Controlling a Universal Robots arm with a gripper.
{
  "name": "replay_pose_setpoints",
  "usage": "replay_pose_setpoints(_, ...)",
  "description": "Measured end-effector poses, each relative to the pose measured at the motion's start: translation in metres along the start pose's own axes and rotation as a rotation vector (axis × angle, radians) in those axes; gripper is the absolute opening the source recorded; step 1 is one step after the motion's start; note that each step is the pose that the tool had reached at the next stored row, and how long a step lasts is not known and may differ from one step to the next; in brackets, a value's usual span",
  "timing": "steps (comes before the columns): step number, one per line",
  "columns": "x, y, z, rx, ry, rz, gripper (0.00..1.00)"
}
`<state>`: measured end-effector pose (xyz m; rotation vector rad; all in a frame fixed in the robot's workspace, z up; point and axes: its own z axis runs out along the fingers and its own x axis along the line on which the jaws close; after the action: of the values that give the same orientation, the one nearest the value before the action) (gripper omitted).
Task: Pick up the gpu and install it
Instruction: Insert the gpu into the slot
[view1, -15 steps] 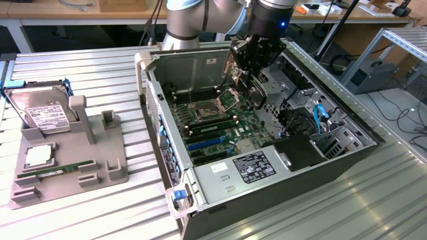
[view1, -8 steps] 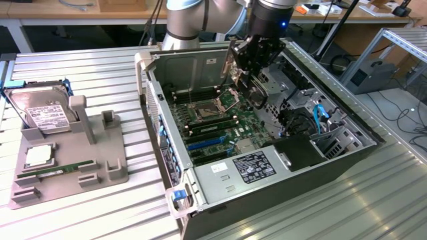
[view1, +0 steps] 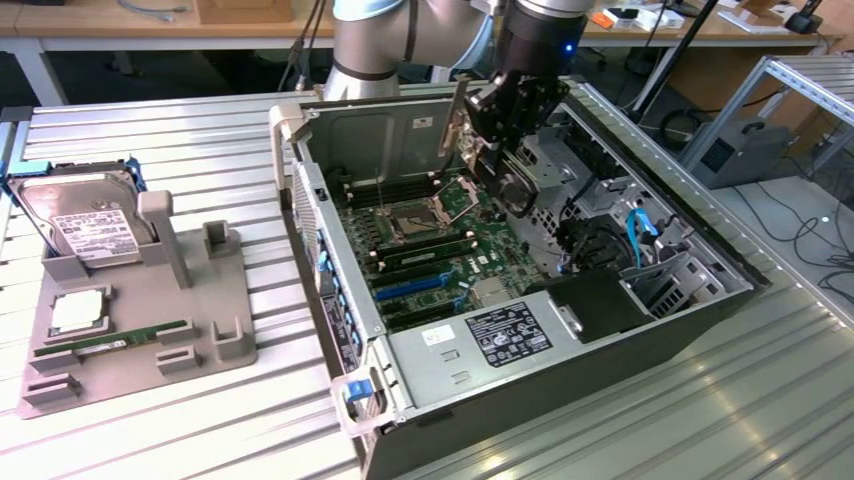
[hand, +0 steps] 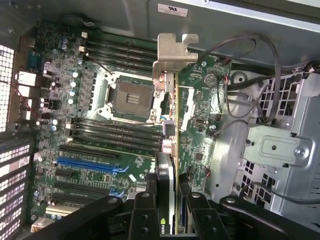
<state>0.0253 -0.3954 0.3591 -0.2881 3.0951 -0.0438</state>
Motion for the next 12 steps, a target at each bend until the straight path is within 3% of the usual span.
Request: replay_pose_setpoints(12,0.0,0.0,0.0001,-0.002,-0.0021,-0.066,0.27)
